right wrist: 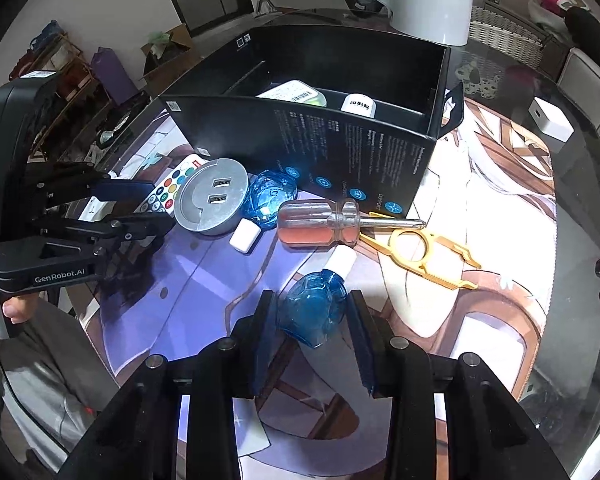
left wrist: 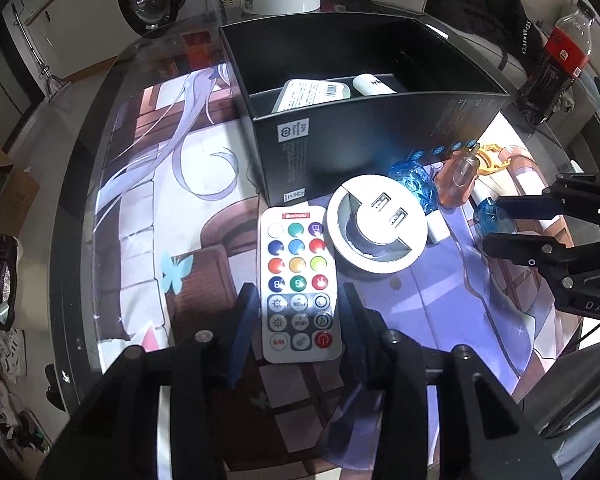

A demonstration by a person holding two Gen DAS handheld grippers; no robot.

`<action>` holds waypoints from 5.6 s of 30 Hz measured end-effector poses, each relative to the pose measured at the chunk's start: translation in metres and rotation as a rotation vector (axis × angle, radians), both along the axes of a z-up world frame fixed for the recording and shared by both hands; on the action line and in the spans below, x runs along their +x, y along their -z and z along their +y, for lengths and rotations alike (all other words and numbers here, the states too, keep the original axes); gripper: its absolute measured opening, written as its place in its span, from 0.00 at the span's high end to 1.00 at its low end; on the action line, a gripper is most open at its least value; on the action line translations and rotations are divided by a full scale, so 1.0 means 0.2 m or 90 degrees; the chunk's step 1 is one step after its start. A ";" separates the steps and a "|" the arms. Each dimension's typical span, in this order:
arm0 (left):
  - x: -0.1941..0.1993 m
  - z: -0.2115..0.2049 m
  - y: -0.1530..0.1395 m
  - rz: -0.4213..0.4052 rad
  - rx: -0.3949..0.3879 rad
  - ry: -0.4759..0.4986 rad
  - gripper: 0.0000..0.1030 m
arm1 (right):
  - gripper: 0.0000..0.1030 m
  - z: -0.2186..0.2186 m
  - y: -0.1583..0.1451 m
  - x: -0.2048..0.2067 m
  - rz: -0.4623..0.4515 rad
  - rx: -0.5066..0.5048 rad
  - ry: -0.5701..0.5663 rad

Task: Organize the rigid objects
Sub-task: 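Grasp the white remote with the left tool while the right tool grasps the blue crystal bottle, then lift the remote and blue bottle and lower both into the black box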

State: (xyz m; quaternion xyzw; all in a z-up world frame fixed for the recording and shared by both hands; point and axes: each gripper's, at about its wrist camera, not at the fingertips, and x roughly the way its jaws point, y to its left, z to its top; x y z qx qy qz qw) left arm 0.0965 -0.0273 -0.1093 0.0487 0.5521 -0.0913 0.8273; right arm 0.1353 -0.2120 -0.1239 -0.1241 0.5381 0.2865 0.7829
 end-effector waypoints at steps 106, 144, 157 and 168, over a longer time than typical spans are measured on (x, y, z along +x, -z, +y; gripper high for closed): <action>-0.10 -0.04 -0.81 -0.604 -0.132 -0.072 0.64 | 0.79 0.09 -0.79 -0.23 -0.562 0.252 0.103; 0.37 -0.09 -0.44 -0.288 -0.099 -0.074 0.64 | 0.79 0.09 -0.42 0.33 -0.233 0.144 0.163; 0.44 -0.14 -0.25 -0.161 -0.067 -0.053 0.64 | 0.79 0.15 -0.19 0.38 -0.129 0.079 0.123; 0.45 -0.14 -0.21 -0.139 -0.050 -0.048 0.62 | 0.82 0.13 -0.16 0.37 -0.113 0.092 0.120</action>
